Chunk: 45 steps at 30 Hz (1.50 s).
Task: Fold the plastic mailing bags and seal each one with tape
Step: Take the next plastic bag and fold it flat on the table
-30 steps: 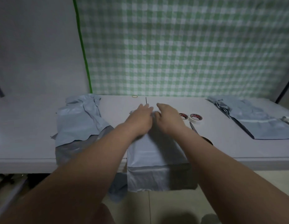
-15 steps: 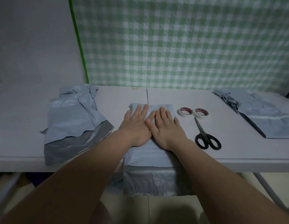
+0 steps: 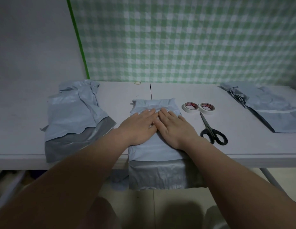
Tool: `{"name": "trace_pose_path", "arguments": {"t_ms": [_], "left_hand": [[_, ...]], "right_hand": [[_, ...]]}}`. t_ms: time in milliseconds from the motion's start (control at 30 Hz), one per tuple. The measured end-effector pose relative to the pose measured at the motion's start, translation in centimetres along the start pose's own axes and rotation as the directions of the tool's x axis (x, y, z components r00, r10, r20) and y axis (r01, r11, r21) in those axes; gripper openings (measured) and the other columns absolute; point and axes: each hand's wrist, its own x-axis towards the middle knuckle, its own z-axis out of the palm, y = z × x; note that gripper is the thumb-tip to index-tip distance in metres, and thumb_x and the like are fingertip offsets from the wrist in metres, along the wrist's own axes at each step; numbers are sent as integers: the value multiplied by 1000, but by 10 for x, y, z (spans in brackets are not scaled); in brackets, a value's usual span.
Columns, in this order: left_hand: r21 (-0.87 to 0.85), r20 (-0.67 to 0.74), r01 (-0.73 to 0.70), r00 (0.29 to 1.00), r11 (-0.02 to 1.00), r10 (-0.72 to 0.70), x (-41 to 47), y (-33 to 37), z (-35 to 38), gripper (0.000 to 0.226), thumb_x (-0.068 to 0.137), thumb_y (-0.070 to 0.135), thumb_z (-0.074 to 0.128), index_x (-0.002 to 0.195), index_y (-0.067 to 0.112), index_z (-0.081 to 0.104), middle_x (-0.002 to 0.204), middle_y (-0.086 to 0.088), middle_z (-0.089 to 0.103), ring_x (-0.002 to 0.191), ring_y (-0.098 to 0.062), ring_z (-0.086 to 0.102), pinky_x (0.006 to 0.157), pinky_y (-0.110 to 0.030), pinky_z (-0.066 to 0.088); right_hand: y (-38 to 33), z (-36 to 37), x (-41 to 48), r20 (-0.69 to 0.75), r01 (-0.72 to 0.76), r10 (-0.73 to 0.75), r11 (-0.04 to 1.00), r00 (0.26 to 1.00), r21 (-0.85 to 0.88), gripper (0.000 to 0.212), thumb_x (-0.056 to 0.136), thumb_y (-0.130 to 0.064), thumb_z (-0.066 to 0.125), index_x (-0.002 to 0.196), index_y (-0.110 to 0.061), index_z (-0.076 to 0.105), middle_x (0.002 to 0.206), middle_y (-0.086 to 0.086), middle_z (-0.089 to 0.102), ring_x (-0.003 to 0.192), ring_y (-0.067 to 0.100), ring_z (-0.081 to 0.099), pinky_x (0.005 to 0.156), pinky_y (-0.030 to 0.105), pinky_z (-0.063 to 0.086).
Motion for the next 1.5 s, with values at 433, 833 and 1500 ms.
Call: {"name": "trace_pose_path", "arguments": {"t_ms": [433,833,1500], "left_hand": [[92,84,82,992,992,-90,-15,-6,-5,59,97,58,17,150,40,-1,159,9,-13,146,-9,-9,119,-36,-2],[203,-109,108,990,973,-87,-29,12,-14,50,102,37,20,146,15,26,153,-7,27,141,-21,24,117,-47,8],[230,-4,-87,996,969,90,-80,-7,7,55,99,49,12,150,37,-4,160,6,-8,147,-11,-5,116,-32,-6]], "right_hand": [[15,-9,-15,-31,-99,98,994,995,-50,54,99,-44,22,144,-13,26,152,5,24,140,19,18,112,40,14],[-2,-16,-14,-125,-61,47,992,991,-111,57,101,-38,21,145,-3,25,157,12,14,145,24,10,117,44,8],[7,-9,-68,-19,155,-159,980,987,-128,53,102,-41,17,151,-20,15,159,-1,12,145,14,11,115,32,9]]}}
